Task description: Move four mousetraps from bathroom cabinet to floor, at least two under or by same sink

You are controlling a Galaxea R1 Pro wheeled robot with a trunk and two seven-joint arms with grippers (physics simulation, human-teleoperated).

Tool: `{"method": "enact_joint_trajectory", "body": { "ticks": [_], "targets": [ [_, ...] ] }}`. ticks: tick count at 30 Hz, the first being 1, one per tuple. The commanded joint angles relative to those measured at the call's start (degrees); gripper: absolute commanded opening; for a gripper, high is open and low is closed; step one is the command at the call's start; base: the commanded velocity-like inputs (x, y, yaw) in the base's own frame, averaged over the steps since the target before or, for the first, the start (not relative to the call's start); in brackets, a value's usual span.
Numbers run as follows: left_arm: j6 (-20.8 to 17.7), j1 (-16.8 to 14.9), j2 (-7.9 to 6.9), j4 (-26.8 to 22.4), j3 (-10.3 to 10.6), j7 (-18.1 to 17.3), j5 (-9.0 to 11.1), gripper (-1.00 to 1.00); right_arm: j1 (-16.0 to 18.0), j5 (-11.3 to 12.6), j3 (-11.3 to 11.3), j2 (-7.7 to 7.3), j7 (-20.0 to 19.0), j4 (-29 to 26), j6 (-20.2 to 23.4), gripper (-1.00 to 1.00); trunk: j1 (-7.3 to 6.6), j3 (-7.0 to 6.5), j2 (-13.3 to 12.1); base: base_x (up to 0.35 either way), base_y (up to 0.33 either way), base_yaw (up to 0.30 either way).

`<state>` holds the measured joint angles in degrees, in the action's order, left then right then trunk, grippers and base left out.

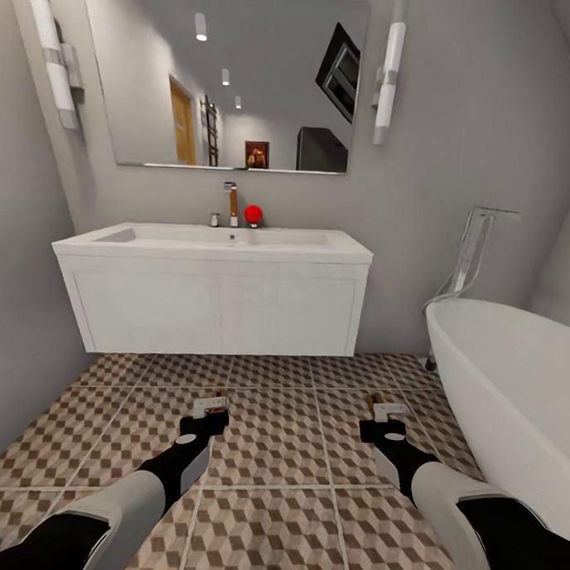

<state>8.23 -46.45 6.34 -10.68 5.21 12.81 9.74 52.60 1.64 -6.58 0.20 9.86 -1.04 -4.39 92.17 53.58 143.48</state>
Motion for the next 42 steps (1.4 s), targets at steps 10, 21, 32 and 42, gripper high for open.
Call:
{"method": "enact_joint_trajectory", "body": {
  "ticks": [10, 21, 32, 42],
  "targets": [
    [0.2, 0.0, -0.08, 0.0, 0.5, 0.2, 0.5, -1.0, 0.0, 0.9, -0.4, -0.11, 0.8, 0.1, -0.1, -1.0, 0.02, 0.06, 0.0, 0.323, 0.0, 0.0],
    [0.2, 0.0, -0.16, 0.1, 0.5, 0.2, 0.5, -1.0, 0.0, 0.6, -0.4, -0.03, 0.7, 0.1, -0.1, -1.0, 0.02, 0.06, 0.0, 0.163, 0.0, 0.088],
    [0.3, 0.0, -0.15, 0.3, 0.5, 0.3, 0.5, -1.0, 0.0, 0.5, -0.4, -0.16, 0.5, 0.1, -0.1, -1.0, 0.02, 0.06, 0.0, 0.005, 0.0, 0.069],
    [0.2, 0.0, -0.47, 0.3, 0.5, 0.2, 0.5, -1.0, 0.0, 0.4, -0.4, -0.32, 0.4, 0.1, -0.1, -1.0, 0.02, 0.06, 0.0, 0.142, 0.0, 0.002]
  ]
}}
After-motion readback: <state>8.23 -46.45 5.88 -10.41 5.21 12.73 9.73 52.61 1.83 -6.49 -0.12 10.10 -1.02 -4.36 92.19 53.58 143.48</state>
